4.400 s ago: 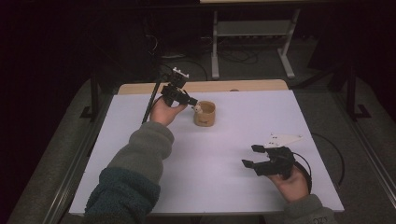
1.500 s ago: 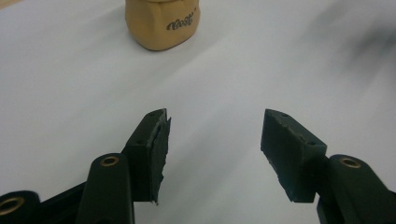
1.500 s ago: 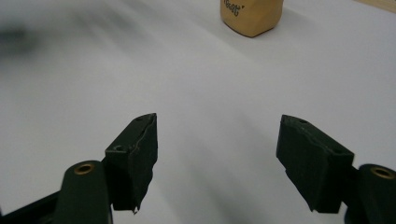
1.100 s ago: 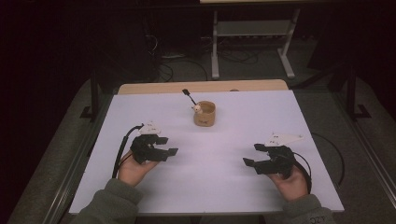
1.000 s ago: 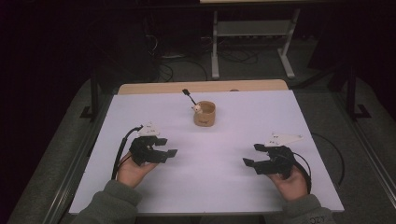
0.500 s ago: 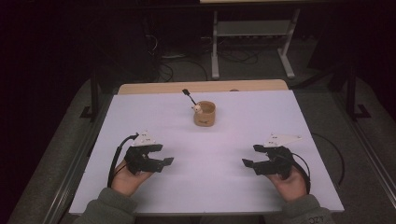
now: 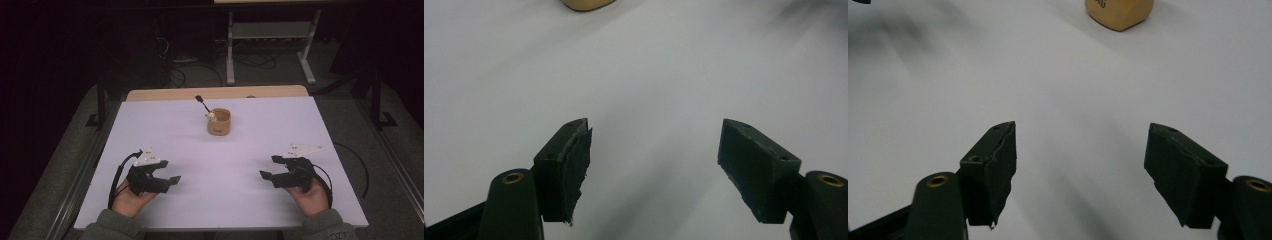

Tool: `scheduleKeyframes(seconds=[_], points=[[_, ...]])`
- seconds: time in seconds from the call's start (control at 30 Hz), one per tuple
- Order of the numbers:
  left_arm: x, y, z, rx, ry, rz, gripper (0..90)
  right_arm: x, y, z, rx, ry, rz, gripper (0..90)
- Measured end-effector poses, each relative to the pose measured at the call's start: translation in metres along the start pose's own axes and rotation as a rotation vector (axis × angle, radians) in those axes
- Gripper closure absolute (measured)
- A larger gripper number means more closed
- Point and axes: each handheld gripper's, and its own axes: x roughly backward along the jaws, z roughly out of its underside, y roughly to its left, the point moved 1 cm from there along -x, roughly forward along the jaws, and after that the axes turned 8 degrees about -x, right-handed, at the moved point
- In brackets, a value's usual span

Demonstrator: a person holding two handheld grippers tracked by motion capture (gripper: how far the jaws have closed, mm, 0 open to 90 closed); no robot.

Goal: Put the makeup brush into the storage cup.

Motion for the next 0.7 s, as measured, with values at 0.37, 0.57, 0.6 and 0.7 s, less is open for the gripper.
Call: scheduleKeyframes(seconds=[0.37, 0.57, 0.6, 0.7], points=[[0.006, -0.005, 0.008, -0.025, 0.01, -0.018, 26.9, -0.001, -0.001, 0.002, -0.004, 0.002, -0.001, 27.9], [0.007, -0.003, 0.01, -0.024, 0.009, -0.02, 26.5, -0.002, -0.002, 0.003, 0.003, 0.005, -0.005, 27.9], [0.007, -0.003, 0.011, -0.017, 0.002, -0.023, 26.3, -0.002, -0.002, 0.003, 0.003, 0.006, -0.004, 27.9], [0.008, -0.001, 0.012, -0.022, -0.005, -0.026, 26.3, -0.004, -0.003, 0.003, 0.0, 0.009, -0.007, 27.9]])
